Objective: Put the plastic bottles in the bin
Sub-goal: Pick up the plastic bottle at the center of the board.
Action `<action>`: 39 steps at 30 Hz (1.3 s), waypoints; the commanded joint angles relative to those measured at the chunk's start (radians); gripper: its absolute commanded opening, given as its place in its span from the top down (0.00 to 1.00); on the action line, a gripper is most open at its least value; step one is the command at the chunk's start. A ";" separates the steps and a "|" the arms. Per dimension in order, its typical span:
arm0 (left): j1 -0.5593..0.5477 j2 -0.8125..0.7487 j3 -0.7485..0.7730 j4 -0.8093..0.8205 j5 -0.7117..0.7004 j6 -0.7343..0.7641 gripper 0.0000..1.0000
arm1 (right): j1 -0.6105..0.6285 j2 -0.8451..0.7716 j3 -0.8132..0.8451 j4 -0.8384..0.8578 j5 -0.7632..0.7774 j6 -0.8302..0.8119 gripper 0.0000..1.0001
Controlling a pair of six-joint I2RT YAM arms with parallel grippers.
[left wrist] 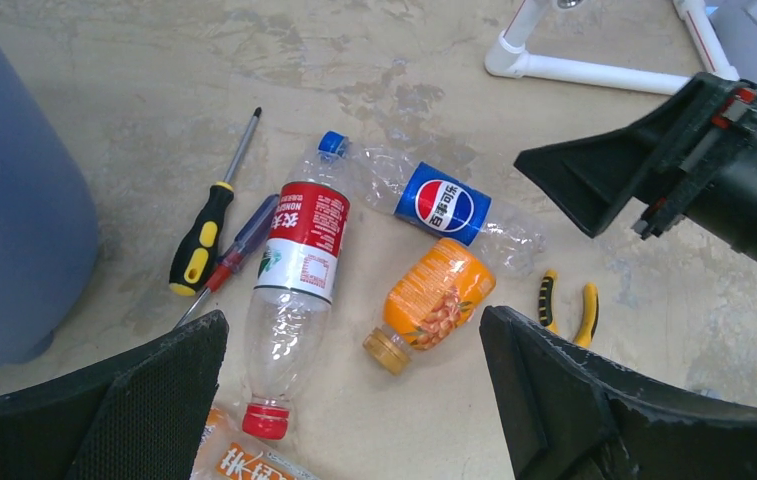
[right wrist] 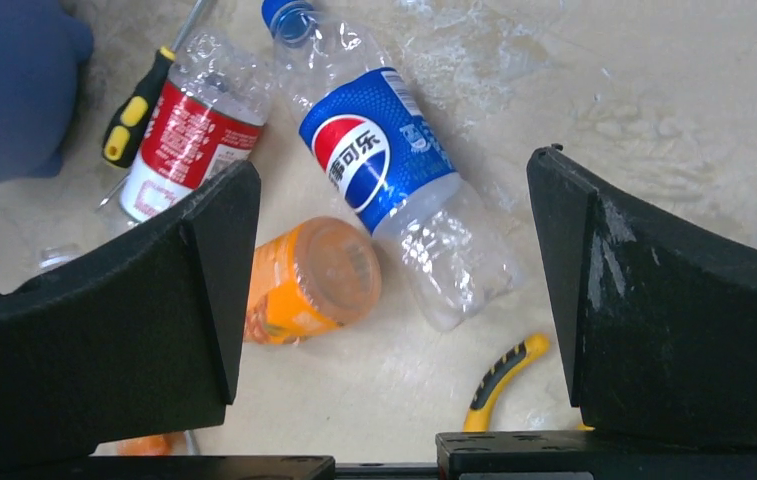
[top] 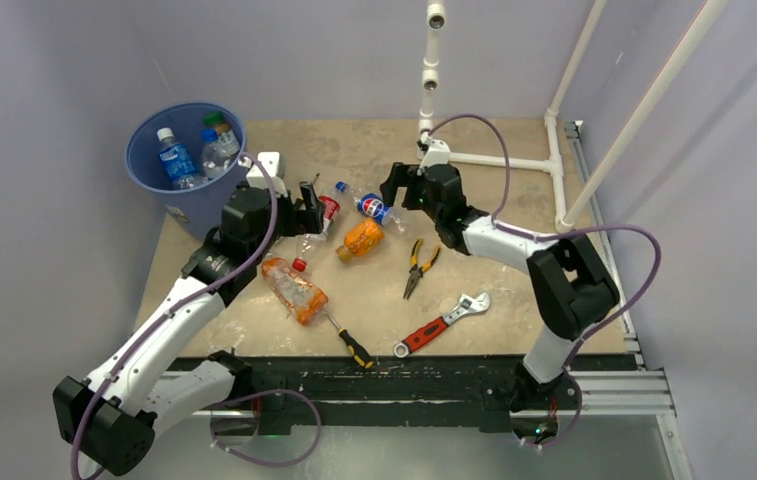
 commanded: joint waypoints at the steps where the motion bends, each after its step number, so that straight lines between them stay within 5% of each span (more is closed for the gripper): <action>1: 0.004 0.010 -0.011 0.031 -0.007 -0.018 0.03 | -0.003 0.096 0.121 -0.067 -0.071 -0.090 0.03; 12: 0.004 0.012 -0.011 0.027 0.008 -0.021 0.04 | 0.008 0.276 0.312 -0.181 -0.086 -0.203 0.05; 25: 0.004 0.008 -0.012 0.021 0.005 -0.022 0.04 | 0.019 0.352 0.298 -0.227 -0.142 -0.238 0.15; 39: 0.004 -0.008 -0.010 0.019 -0.015 -0.025 0.04 | 0.024 0.136 0.144 -0.130 -0.080 -0.191 0.39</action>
